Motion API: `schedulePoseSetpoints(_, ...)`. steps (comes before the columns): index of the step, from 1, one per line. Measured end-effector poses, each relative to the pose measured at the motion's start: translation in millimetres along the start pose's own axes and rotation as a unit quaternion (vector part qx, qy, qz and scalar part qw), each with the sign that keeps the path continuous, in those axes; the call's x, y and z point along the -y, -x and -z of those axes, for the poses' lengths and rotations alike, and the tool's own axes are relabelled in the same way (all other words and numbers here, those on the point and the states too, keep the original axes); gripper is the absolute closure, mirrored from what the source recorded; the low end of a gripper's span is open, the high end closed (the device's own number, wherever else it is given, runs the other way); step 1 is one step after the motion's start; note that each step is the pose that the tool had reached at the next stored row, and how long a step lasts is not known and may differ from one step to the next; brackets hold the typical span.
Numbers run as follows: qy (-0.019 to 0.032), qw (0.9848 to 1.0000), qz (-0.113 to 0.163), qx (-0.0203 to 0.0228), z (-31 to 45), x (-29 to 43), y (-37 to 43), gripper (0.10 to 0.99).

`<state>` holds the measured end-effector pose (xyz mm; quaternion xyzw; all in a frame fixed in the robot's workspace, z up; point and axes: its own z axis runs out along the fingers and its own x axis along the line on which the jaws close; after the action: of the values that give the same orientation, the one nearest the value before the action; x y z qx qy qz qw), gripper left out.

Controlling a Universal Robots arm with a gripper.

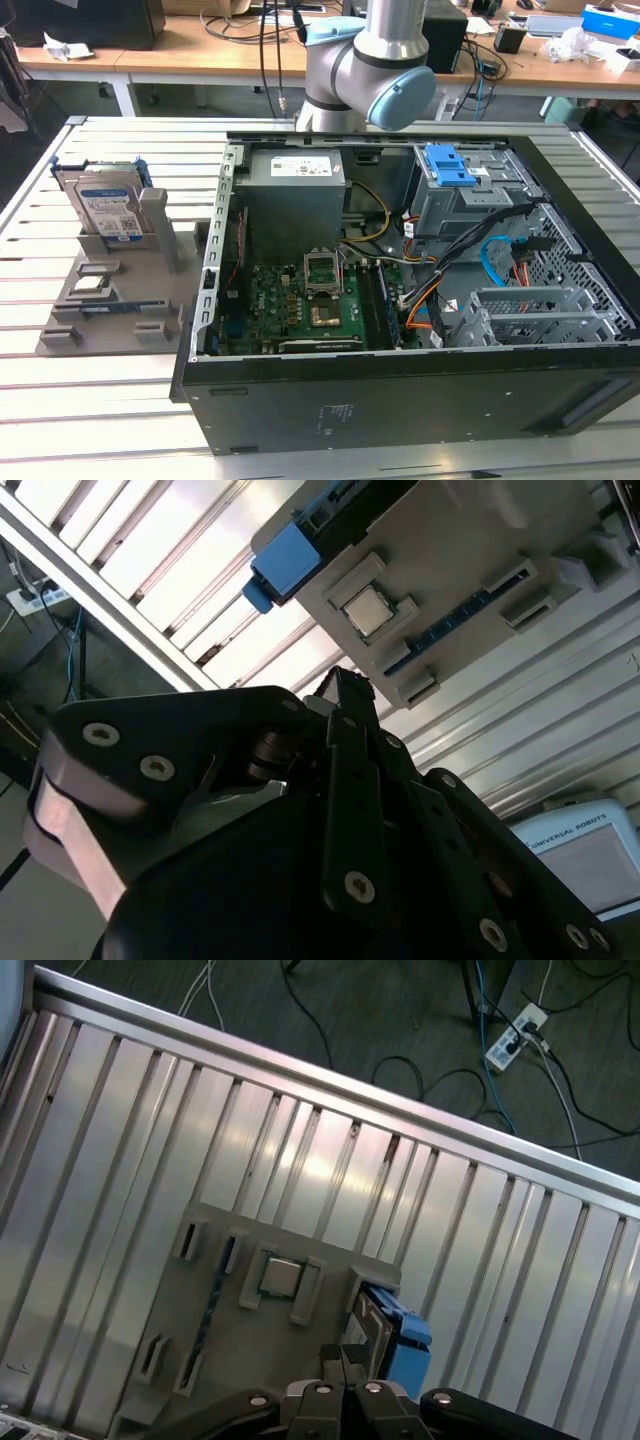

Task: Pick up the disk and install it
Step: 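Pick up the disk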

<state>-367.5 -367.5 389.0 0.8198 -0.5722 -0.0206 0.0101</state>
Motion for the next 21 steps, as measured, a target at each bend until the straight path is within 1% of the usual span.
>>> schedulePoseSetpoints(4,0.0002,1.0000,0.001,-0.0006,0.0,0.0,0.0,0.980)
schedulePoseSetpoints(7,-0.0001,0.9997,-0.024,0.0002,0.0,0.0,0.1,0.980)
schedulePoseSetpoints(9,-0.0008,0.9987,-0.050,0.0013,-0.2,0.0,0.0,0.980)
schedulePoseSetpoints(10,-0.0009,0.9983,-0.058,0.0016,-0.2,0.0,0.0,0.980)
schedulePoseSetpoints(14,-0.0017,0.9957,-0.092,0.0030,-0.5,0.0,0.0,0.980)
schedulePoseSetpoints(16,-0.0022,0.9930,-0.118,0.0039,-0.8,0.0,0.0,0.980)
schedulePoseSetpoints(18,-0.0025,0.9908,-0.135,0.0043,-1.0,0.1,0.0,0.980)
schedulePoseSetpoints(19,-0.0025,0.9902,-0.140,0.0043,-1.0,0.1,0.0,0.980)
schedulePoseSetpoints(21,-0.0026,0.9899,-0.142,0.0043,-1.0,0.1,0.0,0.980)
